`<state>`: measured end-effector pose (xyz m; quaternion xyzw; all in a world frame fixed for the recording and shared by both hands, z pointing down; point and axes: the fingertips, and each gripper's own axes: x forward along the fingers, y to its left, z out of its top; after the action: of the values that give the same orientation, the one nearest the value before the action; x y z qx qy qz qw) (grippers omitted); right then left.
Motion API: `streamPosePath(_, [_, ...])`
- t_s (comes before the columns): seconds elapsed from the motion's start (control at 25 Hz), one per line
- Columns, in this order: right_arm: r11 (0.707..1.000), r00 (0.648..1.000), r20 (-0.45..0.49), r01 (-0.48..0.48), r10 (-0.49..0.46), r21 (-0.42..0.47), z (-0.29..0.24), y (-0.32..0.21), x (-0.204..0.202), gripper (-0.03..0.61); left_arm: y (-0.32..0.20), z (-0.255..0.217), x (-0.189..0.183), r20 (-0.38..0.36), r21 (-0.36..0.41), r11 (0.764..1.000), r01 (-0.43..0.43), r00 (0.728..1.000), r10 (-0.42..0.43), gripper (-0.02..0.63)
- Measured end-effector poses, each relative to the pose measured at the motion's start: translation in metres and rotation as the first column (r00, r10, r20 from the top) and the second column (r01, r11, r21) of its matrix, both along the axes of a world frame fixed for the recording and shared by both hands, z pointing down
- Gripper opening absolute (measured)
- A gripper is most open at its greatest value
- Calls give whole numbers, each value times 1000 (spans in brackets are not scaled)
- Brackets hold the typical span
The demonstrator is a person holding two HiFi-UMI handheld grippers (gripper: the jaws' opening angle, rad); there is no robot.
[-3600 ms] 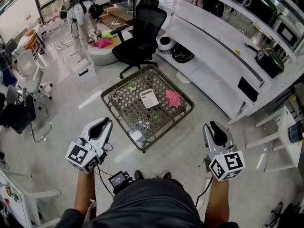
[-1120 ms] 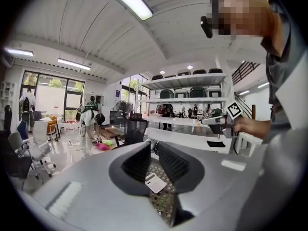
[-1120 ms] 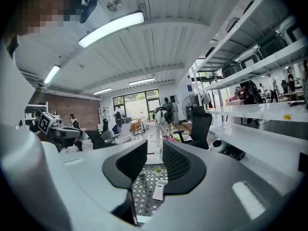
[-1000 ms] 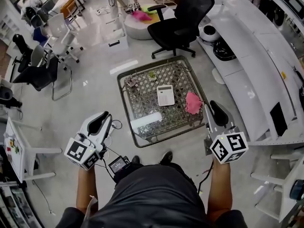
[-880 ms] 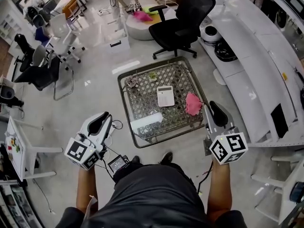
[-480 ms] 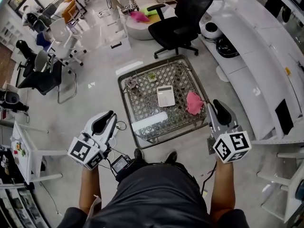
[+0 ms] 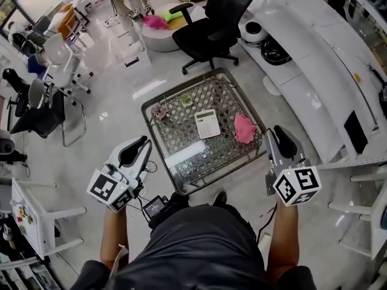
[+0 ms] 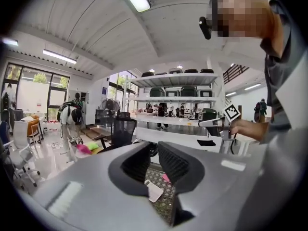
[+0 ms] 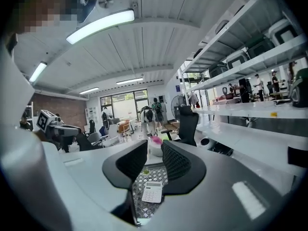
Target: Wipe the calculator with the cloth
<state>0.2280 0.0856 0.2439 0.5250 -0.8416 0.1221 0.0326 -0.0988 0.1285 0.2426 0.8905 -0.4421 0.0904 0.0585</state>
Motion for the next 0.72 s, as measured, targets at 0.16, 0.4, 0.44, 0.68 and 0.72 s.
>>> streamPosePath(0.16, [998,998,-10,-58,58,16,-12,-3,-25,80,-30,-6,-27,-16,22,998,-54,998,54,61])
streamPosePath(0.4, [990,990,-47,-132,134,55,-39,-15,-55,81,-68,-6,-53,-46,31,990,-134,990,136,61])
streamPosePath(0.44, [988,987,-53,-145,149,58,-41,-15,-57,80,-73,-4,-54,-48,28,988,-153,987,154,61])
streamPosePath(0.68, [969,966,-84,-242,245,46,-39,-11,-63,81,-103,2,-56,-68,26,966,-256,964,258,61])
streamPosePath(0.72, [966,962,-88,-257,260,43,-37,-10,-63,81,-107,2,-56,-70,28,962,-271,960,272,61])
